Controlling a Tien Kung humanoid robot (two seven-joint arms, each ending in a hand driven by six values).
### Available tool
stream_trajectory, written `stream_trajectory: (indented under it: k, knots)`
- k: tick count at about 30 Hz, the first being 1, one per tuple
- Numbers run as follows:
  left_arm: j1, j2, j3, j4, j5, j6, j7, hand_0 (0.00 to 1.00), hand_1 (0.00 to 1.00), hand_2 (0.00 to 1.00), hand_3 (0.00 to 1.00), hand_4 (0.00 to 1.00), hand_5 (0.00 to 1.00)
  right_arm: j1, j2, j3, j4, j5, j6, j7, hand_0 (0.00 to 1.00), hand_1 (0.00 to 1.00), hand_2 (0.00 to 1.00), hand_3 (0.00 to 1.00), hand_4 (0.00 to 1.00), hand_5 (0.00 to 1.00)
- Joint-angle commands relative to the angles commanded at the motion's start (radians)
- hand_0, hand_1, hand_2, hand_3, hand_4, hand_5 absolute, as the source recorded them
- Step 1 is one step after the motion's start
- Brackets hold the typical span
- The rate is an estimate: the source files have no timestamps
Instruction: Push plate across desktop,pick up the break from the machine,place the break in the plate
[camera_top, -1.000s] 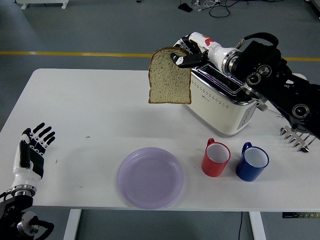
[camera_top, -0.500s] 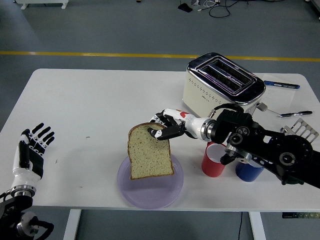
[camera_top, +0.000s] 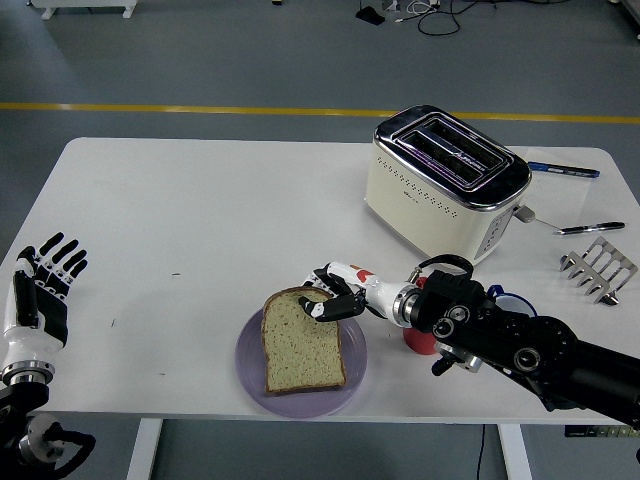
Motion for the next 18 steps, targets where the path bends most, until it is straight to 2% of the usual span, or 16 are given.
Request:
stream_trajectory:
  k: [3,4,9,10,15,16,18]
  knots:
    - [0.000,0.001,0.006,0.001,-0.002,0.001,-0.002,0.753,0.682,0.691,0.714,0.423,0.998,-0.004,0.012,-0.019,-0.029,-0.043,-0.005,0.026,0.336,0.369,0.436,0.469,0.358,0.077]
    - [0.000,0.001,0.008,0.002,-0.003,0.001,-0.002,0.753,0.682,0.691,0.715,0.421,0.998,-0.004,0.014,-0.022,-0.036,-0.056,-0.007,0.032,0.332,0.401,0.463,0.490,0.381,0.140]
    - [-0.003,-0.006,0.033,0.009,-0.006,0.002,-0.002,0.753,0.682,0.691,0.715,0.421,0.998,0.001,0.035,-0.026,-0.078,-0.135,-0.038,0.080,0.332,0.401,0.463,0.490,0.381,0.140]
    - [-0.004,-0.007,0.036,0.010,-0.006,0.003,-0.003,0.753,0.682,0.692,0.717,0.422,0.998,0.002,0.037,-0.027,-0.083,-0.151,-0.039,0.088,0.372,0.451,0.490,0.533,0.555,0.278]
    - [-0.010,-0.016,0.047,0.016,-0.010,0.006,-0.005,0.753,0.682,0.692,0.717,0.422,0.998,0.000,0.042,-0.034,-0.103,-0.224,-0.013,0.119,0.372,0.451,0.490,0.533,0.555,0.278]
    - [-0.010,-0.016,0.048,0.016,-0.010,0.006,-0.005,0.753,0.682,0.695,0.717,0.426,0.998,0.000,0.042,-0.035,-0.106,-0.233,-0.007,0.121,0.500,0.582,0.601,0.715,0.664,0.358]
    - [-0.010,-0.016,0.050,0.016,-0.010,0.007,-0.006,0.753,0.682,0.695,0.717,0.426,0.998,0.000,0.044,-0.035,-0.116,-0.258,0.012,0.128,0.500,0.582,0.601,0.715,0.664,0.358]
